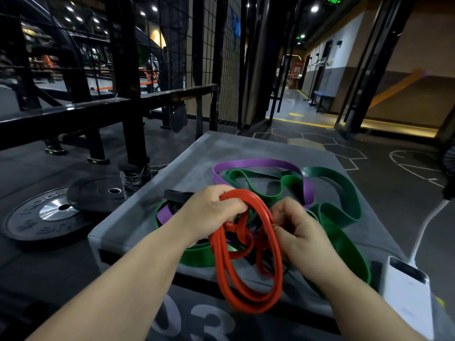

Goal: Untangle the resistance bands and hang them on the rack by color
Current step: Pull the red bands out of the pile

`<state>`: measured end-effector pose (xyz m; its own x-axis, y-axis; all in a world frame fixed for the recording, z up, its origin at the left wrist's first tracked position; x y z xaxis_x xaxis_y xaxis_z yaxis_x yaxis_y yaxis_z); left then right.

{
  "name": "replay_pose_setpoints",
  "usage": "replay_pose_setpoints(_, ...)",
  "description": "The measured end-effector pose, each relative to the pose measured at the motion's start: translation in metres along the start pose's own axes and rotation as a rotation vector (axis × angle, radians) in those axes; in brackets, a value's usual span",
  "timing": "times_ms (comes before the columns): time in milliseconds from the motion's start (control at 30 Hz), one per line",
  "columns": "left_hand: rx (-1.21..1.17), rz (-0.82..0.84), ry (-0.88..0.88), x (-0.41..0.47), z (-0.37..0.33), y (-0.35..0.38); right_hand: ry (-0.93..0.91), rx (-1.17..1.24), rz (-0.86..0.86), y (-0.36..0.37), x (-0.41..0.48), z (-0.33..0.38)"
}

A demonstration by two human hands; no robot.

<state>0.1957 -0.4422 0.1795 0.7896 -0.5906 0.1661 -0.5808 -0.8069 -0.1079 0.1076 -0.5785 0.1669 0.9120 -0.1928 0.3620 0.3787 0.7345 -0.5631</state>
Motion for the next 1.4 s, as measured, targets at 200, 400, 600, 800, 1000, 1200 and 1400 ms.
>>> replay_pose_setpoints(200,0.262,-0.1,0.036,-0.003,-0.007,0.004,0.249,0.778,0.219,0.024,-0.002,0.004)
replay_pose_setpoints(400,0.248,-0.08,0.0,-0.004,-0.008,0.006,0.121,0.542,0.272,0.02,-0.005,0.015)
replay_pose_setpoints(600,0.27,-0.032,-0.001,-0.006,-0.011,0.007,0.111,0.131,0.157,0.019,-0.004,0.002)
replay_pose_setpoints(800,0.244,0.033,-0.002,-0.007,-0.008,0.009,0.144,0.235,0.137,0.021,-0.002,0.0)
replay_pose_setpoints(1000,0.296,-0.01,0.014,-0.006,-0.007,0.008,0.215,0.297,0.108,0.023,-0.002,-0.01)
replay_pose_setpoints(1200,0.264,-0.097,0.072,-0.006,-0.011,0.009,0.19,0.2,0.056,0.019,0.001,-0.015)
replay_pose_setpoints(1400,-0.081,-0.105,-0.055,-0.005,0.015,0.018,0.261,0.481,0.032,0.02,0.002,-0.022)
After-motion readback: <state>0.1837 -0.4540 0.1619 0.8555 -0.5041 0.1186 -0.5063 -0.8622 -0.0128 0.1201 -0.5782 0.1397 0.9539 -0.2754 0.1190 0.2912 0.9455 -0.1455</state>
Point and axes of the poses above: each hand's wrist, its own x-axis towards the middle knuckle, its own y-axis out of the palm, z = x × y, the point moved 8 cm from there along x, towards the middle knuckle, and after that the axes turned 13 degrees about -x, right-handed, at the moved point
